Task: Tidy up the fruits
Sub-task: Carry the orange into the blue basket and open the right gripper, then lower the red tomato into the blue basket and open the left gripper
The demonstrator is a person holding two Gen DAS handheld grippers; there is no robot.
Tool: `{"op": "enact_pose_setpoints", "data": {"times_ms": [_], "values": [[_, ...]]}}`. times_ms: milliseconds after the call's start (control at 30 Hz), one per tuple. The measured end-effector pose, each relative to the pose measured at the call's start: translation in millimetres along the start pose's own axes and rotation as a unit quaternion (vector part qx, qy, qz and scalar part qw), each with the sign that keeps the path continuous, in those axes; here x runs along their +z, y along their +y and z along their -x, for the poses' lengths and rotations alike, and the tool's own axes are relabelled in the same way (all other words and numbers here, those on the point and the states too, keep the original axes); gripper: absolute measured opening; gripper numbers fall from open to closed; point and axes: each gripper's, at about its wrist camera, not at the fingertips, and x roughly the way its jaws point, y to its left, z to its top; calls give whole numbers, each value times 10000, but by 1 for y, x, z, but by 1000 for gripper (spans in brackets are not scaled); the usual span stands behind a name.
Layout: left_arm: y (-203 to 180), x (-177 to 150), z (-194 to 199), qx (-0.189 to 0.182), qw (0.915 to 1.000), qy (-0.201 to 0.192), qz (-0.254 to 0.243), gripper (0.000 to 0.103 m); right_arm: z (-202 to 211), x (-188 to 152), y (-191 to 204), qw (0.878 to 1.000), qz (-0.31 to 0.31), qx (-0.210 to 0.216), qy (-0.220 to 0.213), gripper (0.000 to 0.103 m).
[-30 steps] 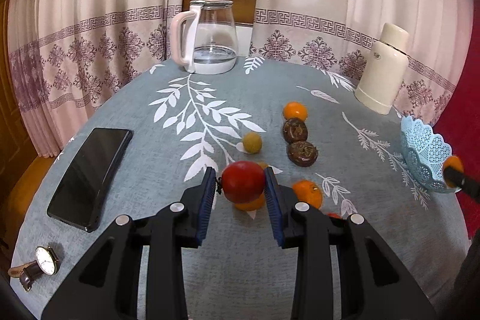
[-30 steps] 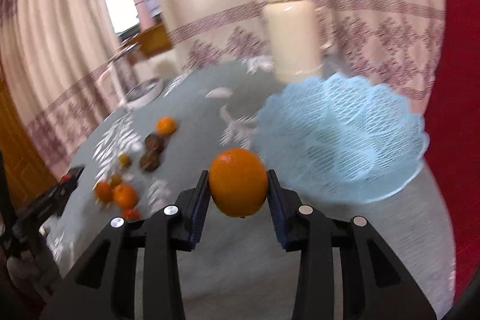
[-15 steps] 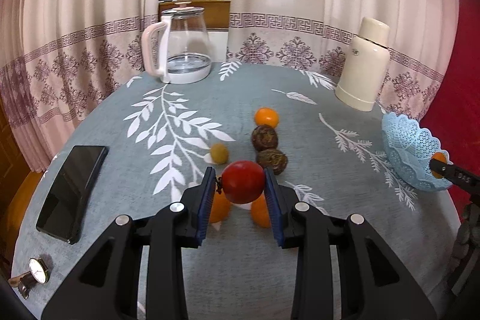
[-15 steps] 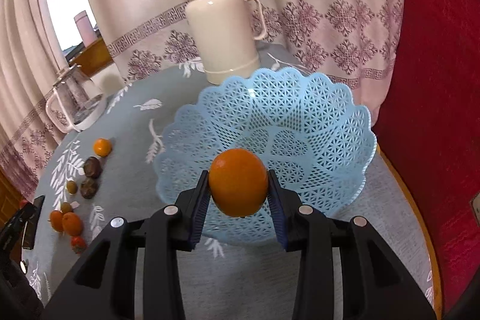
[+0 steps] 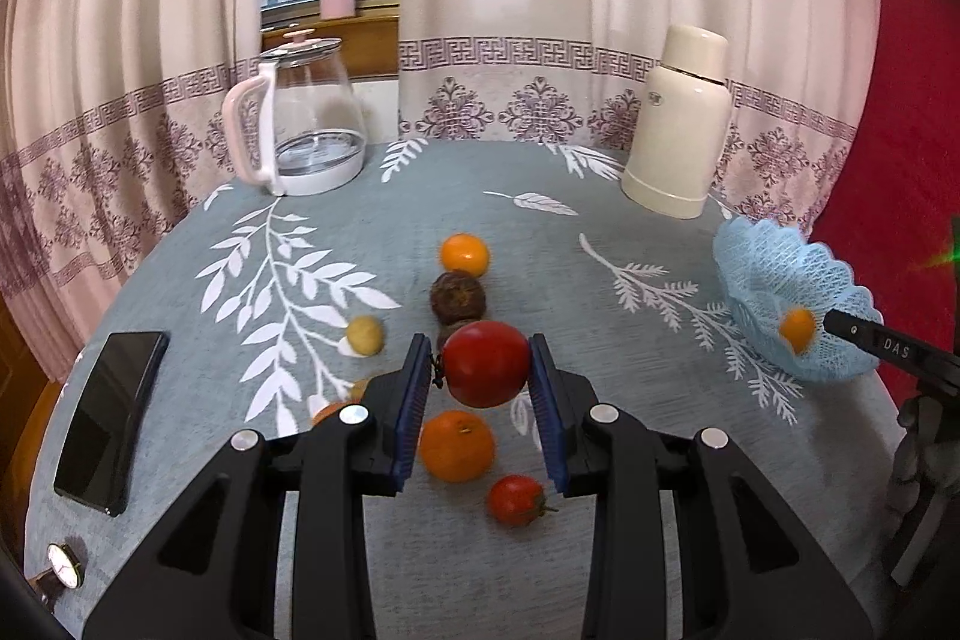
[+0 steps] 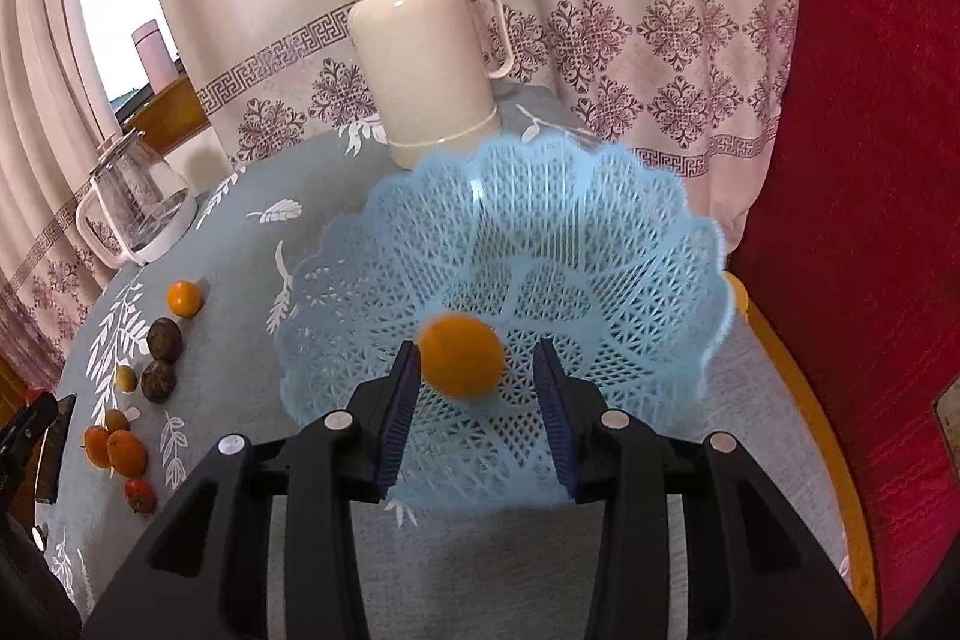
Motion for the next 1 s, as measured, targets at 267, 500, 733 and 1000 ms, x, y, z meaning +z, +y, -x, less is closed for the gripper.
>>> {"op": "enact_pose_setpoints", "data": {"times_ms": [267,500,733,1000], "values": [[-33,10,-7,-254,9993,-29,-277,34,12,4,-14,9989,-83,-235,-385,43],[-79,22,-16,-652,9960,-136,-602,34,18,5,-22,9966,-222,-400,-684,51],[-135,31,-30,-1213,9882,-168,-925,34,22,7,-37,9934,-538,-518,-871,54],[-179,32,-61,-1523,9820,43,-1116,34,20,4,-36,9927,-529,-589,-915,58]]}}
